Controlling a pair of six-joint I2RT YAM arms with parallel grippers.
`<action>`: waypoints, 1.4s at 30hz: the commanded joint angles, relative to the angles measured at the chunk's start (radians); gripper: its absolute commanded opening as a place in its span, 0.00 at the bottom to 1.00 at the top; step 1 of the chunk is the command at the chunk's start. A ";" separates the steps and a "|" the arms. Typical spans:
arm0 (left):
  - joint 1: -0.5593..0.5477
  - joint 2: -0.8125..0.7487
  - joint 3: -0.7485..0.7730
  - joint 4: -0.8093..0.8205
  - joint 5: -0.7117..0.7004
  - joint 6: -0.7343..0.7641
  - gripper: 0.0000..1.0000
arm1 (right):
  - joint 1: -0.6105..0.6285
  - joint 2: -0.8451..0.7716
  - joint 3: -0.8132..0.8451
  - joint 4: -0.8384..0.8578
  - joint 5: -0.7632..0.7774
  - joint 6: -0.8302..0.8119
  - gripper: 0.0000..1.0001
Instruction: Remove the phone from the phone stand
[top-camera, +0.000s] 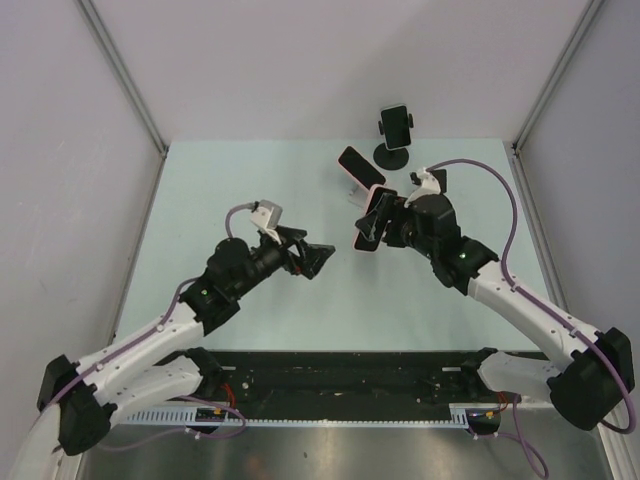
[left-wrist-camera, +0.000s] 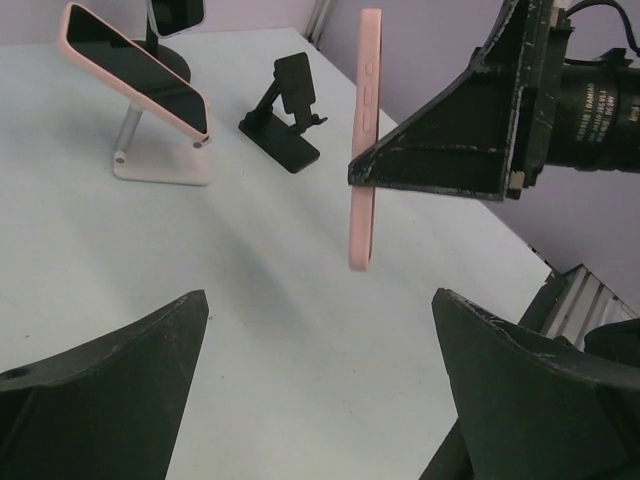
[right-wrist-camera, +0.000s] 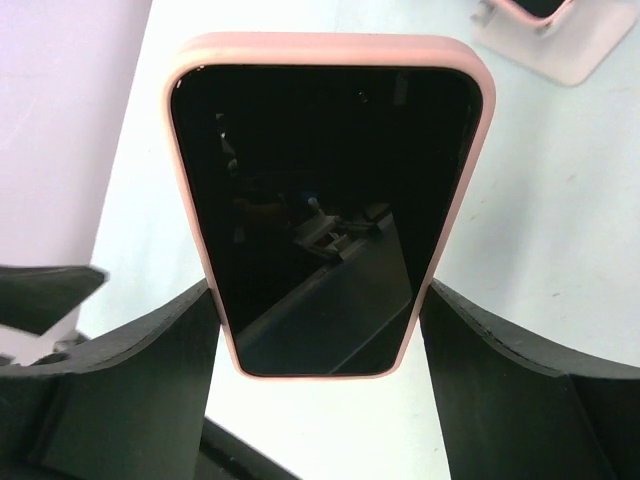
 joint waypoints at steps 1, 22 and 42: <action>-0.083 0.083 0.070 0.125 -0.077 0.026 1.00 | 0.045 -0.057 0.000 0.125 0.016 0.107 0.38; -0.191 0.344 0.110 0.248 -0.134 0.020 0.56 | 0.062 -0.120 -0.077 0.202 -0.024 0.195 0.37; -0.192 0.255 0.041 0.271 -0.193 0.011 0.00 | 0.065 -0.151 -0.108 0.228 -0.052 0.207 0.87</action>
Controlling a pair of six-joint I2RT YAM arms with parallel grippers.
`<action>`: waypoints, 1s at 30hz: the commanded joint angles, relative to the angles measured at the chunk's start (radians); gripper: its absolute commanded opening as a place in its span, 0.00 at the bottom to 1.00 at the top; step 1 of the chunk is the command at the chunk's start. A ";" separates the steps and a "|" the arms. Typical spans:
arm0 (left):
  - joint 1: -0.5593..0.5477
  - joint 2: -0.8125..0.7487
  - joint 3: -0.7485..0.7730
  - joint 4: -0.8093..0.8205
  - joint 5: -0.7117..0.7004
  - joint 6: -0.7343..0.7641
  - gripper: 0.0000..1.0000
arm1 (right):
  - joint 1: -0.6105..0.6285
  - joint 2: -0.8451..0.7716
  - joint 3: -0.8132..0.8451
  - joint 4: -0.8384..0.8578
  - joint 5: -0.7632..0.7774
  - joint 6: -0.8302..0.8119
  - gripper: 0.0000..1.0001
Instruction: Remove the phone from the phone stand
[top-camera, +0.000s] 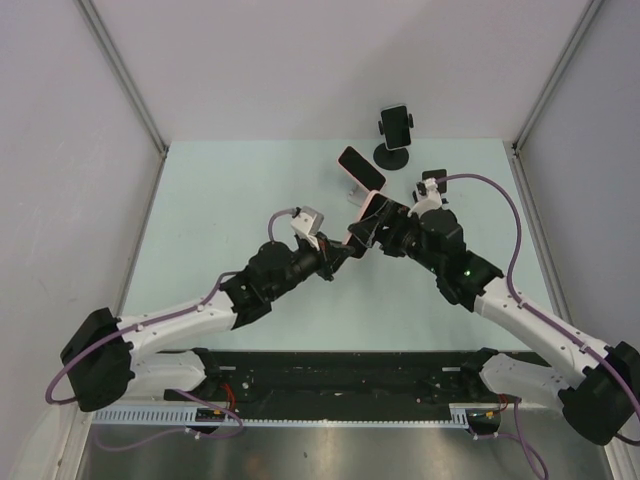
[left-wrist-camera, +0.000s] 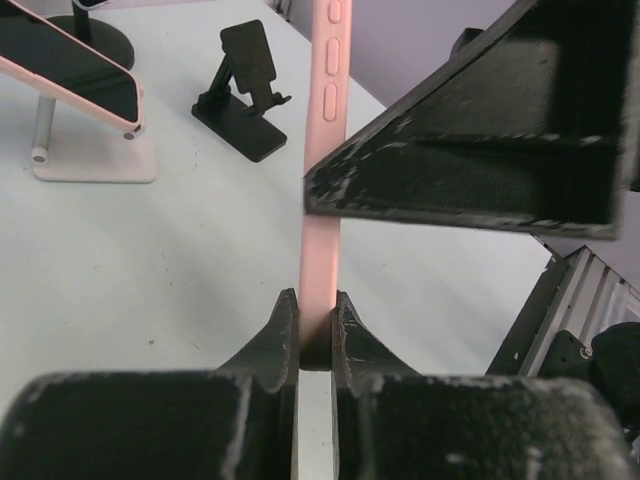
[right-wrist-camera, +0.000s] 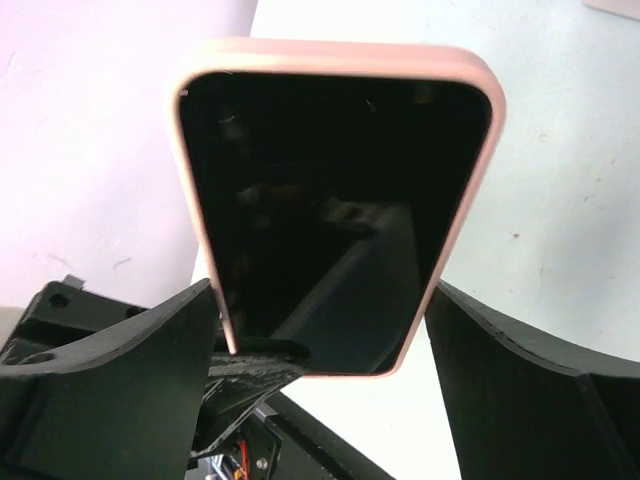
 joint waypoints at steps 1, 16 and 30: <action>0.007 -0.066 -0.023 0.053 -0.056 -0.007 0.00 | 0.001 -0.065 0.010 0.086 0.000 -0.005 0.90; 0.391 -0.196 -0.028 -0.233 0.052 -0.128 0.00 | -0.206 -0.340 0.012 -0.153 0.068 -0.210 1.00; 0.994 -0.033 0.162 -0.473 0.402 -0.012 0.00 | -0.361 -0.530 0.033 -0.397 0.225 -0.546 1.00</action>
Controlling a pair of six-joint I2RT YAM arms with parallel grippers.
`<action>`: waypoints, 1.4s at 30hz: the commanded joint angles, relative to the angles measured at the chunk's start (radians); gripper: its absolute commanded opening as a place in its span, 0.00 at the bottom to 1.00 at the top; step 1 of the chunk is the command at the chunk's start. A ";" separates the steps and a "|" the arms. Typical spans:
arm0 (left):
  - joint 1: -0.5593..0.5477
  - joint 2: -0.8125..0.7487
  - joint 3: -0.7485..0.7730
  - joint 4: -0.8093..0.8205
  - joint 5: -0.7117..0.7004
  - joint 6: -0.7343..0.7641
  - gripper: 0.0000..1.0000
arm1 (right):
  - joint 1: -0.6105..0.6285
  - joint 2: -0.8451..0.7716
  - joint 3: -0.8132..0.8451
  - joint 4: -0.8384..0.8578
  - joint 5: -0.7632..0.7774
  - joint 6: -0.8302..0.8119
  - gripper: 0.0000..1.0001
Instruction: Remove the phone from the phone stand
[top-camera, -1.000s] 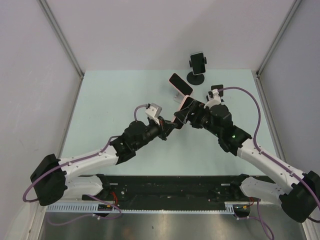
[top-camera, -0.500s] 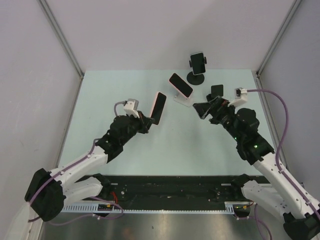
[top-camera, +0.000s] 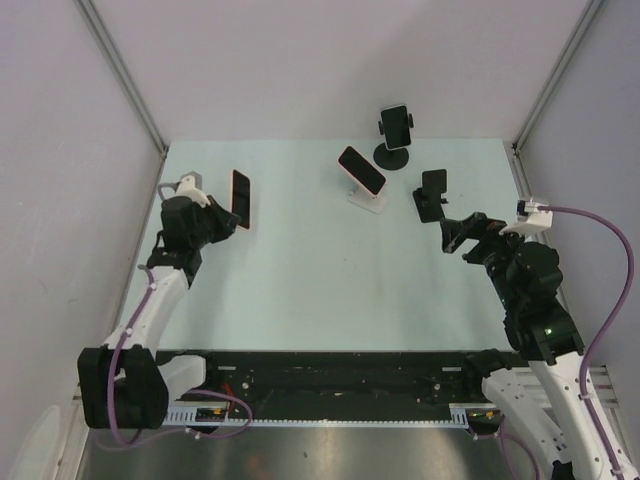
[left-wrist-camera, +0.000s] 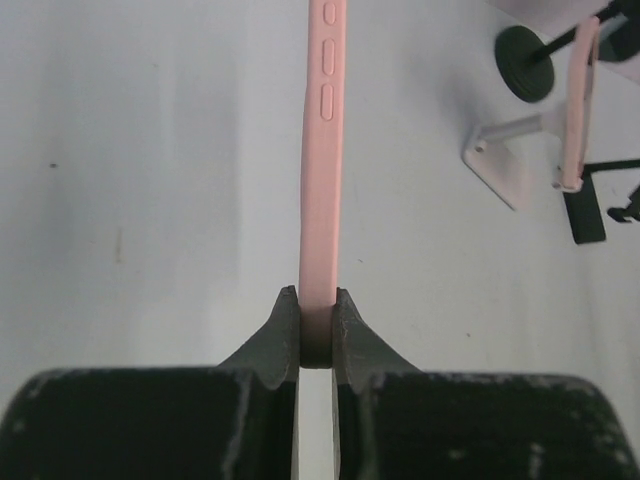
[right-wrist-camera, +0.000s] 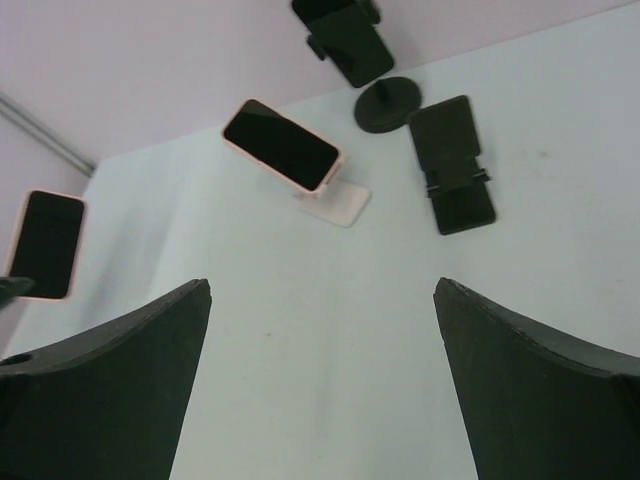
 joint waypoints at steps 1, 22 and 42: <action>0.152 0.088 0.131 0.007 0.143 0.087 0.00 | -0.002 -0.034 0.031 -0.082 0.115 -0.151 1.00; 0.479 0.711 0.476 -0.059 0.353 0.299 0.00 | 0.100 -0.166 -0.158 0.061 0.299 -0.280 0.99; 0.562 0.915 0.618 -0.090 0.351 0.261 0.35 | 0.060 -0.178 -0.210 0.105 0.305 -0.314 0.97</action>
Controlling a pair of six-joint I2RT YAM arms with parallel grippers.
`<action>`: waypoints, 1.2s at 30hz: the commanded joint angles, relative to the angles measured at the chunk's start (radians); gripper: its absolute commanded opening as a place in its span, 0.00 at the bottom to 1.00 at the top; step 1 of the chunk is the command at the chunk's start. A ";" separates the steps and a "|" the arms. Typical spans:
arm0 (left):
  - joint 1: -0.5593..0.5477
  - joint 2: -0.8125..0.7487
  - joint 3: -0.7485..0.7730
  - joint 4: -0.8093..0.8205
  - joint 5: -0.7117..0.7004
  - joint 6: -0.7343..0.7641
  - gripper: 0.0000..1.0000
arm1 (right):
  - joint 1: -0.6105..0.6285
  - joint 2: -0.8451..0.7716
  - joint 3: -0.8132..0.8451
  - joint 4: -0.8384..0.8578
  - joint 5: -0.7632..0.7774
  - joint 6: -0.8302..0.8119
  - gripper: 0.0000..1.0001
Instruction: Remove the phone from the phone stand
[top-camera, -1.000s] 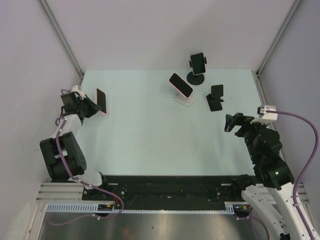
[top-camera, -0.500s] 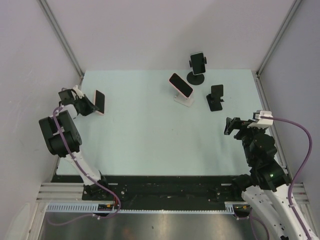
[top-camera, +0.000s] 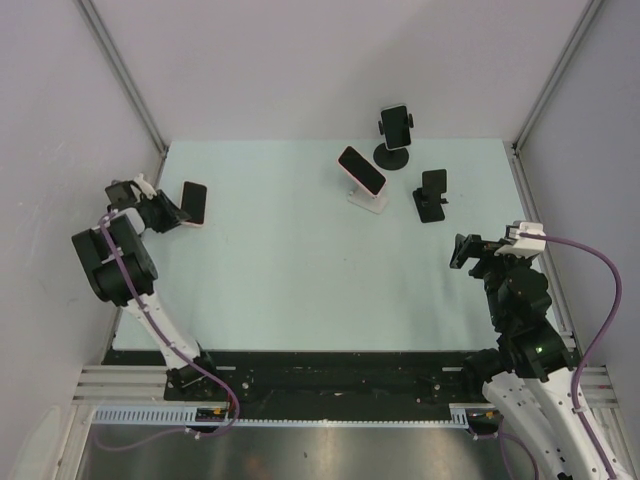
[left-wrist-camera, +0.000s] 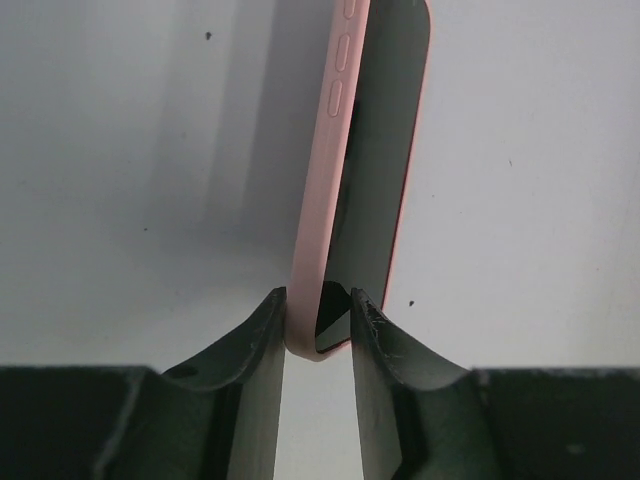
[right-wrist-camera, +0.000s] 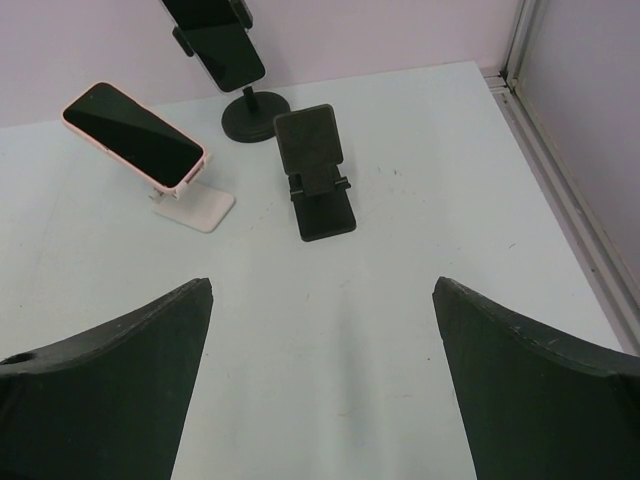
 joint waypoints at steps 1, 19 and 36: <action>0.021 0.003 0.046 0.015 0.013 -0.013 0.36 | -0.004 -0.006 -0.003 0.051 0.020 -0.013 0.97; 0.010 -0.057 0.000 0.012 -0.128 -0.050 0.85 | -0.005 -0.020 -0.009 0.051 0.018 -0.012 0.97; -0.271 -0.112 -0.020 -0.062 -0.654 0.131 1.00 | -0.002 -0.035 -0.018 0.058 0.018 -0.015 0.97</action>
